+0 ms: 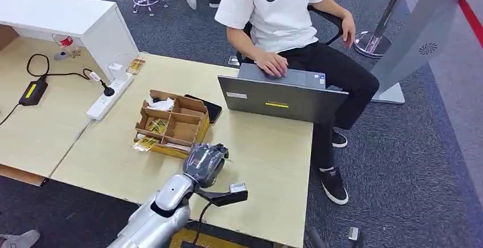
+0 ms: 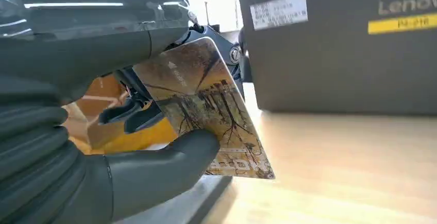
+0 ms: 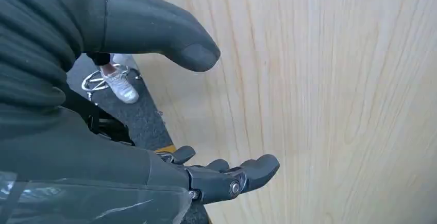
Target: Pass the card to the sensor for recognition and then transmit it.
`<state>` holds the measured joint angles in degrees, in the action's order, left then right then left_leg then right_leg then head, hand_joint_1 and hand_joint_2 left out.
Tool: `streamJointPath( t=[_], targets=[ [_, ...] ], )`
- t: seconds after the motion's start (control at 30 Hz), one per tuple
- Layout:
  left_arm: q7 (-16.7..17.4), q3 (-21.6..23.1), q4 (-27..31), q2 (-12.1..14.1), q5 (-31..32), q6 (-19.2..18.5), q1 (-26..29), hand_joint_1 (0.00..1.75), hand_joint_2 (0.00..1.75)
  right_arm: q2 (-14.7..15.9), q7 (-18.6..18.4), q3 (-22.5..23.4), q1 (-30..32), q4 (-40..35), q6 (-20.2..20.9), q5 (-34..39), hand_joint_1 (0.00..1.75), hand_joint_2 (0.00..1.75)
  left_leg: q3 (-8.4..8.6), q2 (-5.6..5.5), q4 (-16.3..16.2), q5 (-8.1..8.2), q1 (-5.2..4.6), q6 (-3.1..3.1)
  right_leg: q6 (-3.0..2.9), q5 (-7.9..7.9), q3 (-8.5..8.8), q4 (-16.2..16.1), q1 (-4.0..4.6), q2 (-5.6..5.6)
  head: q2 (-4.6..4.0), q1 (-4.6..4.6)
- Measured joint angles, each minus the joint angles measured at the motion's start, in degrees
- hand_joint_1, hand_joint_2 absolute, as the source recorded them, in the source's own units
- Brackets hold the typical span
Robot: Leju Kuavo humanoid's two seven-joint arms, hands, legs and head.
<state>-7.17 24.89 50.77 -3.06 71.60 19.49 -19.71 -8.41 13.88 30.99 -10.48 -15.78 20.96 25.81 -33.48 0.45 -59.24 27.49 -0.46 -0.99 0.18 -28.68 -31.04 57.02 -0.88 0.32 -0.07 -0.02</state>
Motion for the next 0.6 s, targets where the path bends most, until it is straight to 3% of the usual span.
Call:
streamJointPath(
  t=[0.3,0.6],
  targets=[
    [0.94,-2.87,3.76,2.43,-0.42,2.5,-4.06,1.75,1.75,0.0,0.04,-0.57,0.0,0.02,-0.07,0.07,0.0,1.75,0.0,0.0,0.0,-0.05,0.01,0.01,0.0,0.01,0.01,0.03,0.01,-0.01,0.0,0.0],
    [-0.3,-9.74,13.61,5.79,-7.12,5.55,-4.63,1.75,1.75,0.0,0.96,-0.76,0.2,0.26,-0.02,1.18,0.0,1.75,-0.01,-0.01,0.01,-0.06,0.01,0.02,-0.01,0.0,0.0,0.03,0.01,-0.01,0.0,0.0]
  ],
)
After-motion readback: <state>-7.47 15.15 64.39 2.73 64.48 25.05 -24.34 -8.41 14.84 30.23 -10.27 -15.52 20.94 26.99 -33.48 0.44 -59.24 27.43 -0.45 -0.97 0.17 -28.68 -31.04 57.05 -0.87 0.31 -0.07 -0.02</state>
